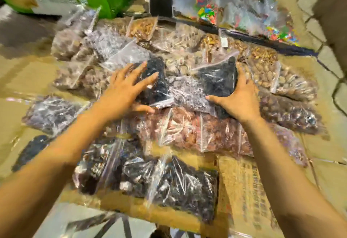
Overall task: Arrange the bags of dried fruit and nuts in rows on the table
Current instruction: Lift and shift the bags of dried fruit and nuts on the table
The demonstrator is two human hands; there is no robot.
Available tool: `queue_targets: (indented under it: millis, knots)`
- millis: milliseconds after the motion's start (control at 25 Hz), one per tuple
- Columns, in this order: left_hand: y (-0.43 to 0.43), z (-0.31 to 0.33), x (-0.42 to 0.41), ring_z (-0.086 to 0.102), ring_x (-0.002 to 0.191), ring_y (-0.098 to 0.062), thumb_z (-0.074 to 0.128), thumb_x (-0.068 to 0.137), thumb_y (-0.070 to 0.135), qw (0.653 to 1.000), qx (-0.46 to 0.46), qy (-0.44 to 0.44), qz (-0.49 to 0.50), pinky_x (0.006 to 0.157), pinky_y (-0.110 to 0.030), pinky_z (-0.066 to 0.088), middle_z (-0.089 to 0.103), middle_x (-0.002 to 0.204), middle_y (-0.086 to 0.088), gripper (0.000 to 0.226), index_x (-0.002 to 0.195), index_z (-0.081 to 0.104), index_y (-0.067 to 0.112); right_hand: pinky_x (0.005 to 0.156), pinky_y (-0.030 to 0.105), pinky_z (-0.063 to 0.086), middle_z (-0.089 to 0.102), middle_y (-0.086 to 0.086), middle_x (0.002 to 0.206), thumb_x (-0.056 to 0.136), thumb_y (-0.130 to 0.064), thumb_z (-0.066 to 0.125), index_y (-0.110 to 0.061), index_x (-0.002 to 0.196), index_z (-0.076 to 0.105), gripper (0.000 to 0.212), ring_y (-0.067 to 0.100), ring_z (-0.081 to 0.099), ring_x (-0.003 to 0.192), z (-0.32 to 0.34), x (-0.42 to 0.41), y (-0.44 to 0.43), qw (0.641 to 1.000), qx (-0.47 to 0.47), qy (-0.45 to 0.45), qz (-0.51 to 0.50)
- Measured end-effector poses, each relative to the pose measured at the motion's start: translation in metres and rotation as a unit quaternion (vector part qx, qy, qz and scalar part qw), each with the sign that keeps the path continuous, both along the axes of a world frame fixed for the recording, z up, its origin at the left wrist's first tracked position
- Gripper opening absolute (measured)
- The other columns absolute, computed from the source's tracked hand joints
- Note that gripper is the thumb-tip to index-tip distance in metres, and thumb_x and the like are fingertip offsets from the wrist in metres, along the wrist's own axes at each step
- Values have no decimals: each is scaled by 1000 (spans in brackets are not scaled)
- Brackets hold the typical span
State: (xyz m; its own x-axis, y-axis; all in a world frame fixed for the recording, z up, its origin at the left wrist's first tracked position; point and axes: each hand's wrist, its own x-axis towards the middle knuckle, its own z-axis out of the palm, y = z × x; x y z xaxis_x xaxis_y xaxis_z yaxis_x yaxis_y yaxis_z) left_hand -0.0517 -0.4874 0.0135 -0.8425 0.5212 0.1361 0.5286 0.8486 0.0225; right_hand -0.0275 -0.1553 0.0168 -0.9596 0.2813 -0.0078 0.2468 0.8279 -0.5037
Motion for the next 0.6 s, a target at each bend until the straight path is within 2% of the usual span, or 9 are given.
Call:
queue_targets:
  millis: [120,240,360,480,600]
  knots:
    - [-4,22,-50,29,134,-51,34,50,96,987,-127,-21,-101,103,-66,29,27,156,-15,116,150,13,42,103,57,39,37,18,146,50,-73,73,-37,146,10,121,40,39,131,0,-1,-1,999,-34,12,2]
    - [10,37,-77,27,139,-42,31,42,100,951,-223,-48,-209,109,-58,26,28,157,-10,126,150,22,37,103,55,39,40,13,145,46,-74,72,-38,145,14,120,37,41,130,-2,-1,-2,998,-51,22,-5]
    - [23,45,-84,28,142,-34,44,44,99,927,-257,-70,-263,116,-48,20,38,151,-10,128,146,34,22,104,55,38,41,11,146,46,-73,75,-42,144,12,121,35,42,130,-2,1,-3,998,-58,22,-9]
    - [36,50,-86,36,139,-30,49,47,95,912,-278,-86,-290,118,-42,23,44,147,-10,127,144,35,14,106,56,36,37,8,149,49,-70,77,-43,144,9,120,34,40,132,-3,3,-4,999,-48,17,-20]
    - [40,55,-85,36,139,-28,53,55,90,906,-297,-101,-285,117,-39,25,38,152,-9,120,146,30,15,104,57,38,41,8,147,47,-71,77,-44,143,8,121,34,42,130,-1,1,-7,998,-45,23,-26]
